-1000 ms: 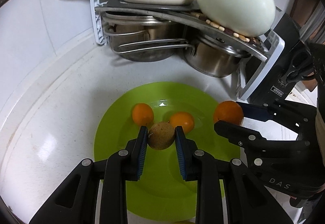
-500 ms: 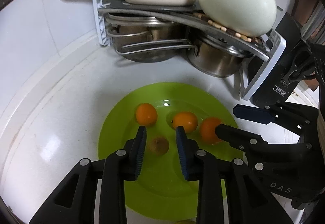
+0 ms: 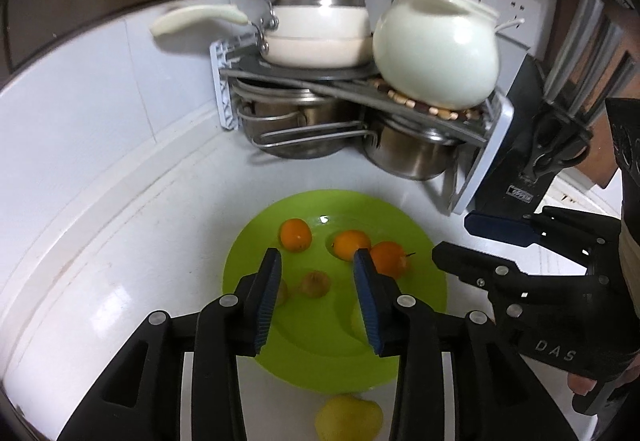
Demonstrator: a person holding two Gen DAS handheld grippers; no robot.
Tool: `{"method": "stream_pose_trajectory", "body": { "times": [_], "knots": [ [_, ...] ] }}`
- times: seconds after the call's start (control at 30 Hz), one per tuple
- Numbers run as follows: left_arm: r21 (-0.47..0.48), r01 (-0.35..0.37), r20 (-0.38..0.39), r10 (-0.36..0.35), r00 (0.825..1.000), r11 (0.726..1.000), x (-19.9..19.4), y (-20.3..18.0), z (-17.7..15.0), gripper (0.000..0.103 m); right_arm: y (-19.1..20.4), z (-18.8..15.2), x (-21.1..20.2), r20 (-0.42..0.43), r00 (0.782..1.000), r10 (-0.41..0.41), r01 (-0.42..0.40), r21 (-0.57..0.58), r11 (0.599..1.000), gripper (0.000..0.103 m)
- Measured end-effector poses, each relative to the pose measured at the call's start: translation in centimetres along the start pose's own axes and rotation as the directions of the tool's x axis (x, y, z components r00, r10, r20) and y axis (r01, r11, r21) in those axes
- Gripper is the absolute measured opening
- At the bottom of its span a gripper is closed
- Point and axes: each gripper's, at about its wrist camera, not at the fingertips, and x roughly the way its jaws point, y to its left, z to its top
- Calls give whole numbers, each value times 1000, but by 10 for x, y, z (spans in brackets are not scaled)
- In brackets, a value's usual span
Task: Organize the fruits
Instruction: 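Pull both open tools back from the plate toward the loose fruits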
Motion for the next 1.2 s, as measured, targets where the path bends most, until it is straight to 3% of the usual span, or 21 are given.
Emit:
{"method": "stream_pose_trajectory", "body": {
  "times": [0.33,0.73,1.2],
  "knots": [
    [32,20,105,-23,994,999,-57,-17,-11,47,4,-11,-55,95,995,-27,26,9,1000,51],
    [69,27,168,-38,985,997,-100,-46,-31,59,8,-36,-121,201,976,-86,80,38,996,64],
    [106,49,182,-68,981,993,-116,-86,-58,68,-15,-83,-153,179,972,-150,130,119,984,66]
  ]
}}
